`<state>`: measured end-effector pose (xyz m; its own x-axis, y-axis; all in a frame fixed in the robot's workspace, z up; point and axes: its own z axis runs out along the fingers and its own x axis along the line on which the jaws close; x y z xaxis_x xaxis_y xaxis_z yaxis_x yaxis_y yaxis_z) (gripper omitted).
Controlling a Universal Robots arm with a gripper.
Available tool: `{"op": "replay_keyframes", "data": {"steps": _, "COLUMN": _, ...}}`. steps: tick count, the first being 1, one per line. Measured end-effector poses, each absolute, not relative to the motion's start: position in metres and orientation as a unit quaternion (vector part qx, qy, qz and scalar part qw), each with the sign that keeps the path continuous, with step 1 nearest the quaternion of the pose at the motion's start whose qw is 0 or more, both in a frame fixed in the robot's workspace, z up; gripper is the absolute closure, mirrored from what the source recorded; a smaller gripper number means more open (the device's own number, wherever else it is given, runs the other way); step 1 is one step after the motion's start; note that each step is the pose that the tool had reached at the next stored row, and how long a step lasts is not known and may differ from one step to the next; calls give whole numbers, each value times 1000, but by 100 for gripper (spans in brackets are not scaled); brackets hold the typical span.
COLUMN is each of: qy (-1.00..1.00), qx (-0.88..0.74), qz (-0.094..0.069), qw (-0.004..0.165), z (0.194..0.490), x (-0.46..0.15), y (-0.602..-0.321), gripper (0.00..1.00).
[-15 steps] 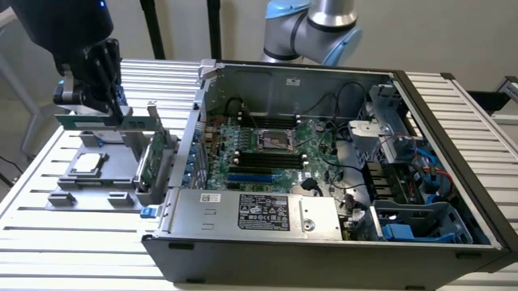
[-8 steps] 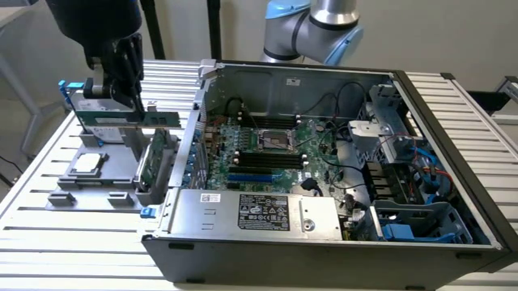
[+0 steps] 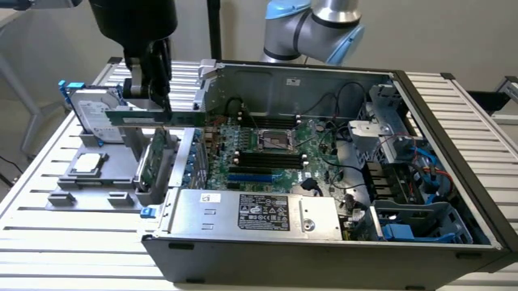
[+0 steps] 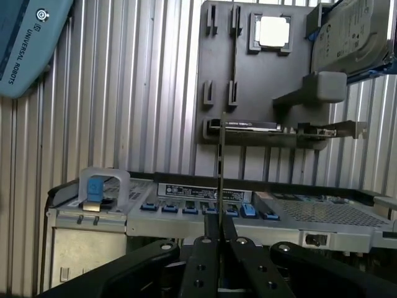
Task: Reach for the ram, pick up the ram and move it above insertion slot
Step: 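Pick up the ram and move it above insertion slot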
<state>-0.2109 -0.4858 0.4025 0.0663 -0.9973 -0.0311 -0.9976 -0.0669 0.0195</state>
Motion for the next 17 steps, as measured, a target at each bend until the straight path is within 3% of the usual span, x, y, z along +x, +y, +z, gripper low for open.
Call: {"op": "replay_keyframes", "data": {"steps": 17, "qy": 683, "qx": -730, "qz": 19, "qw": 5, "z": 403, "x": -135, "y": -476, "gripper": 87}}
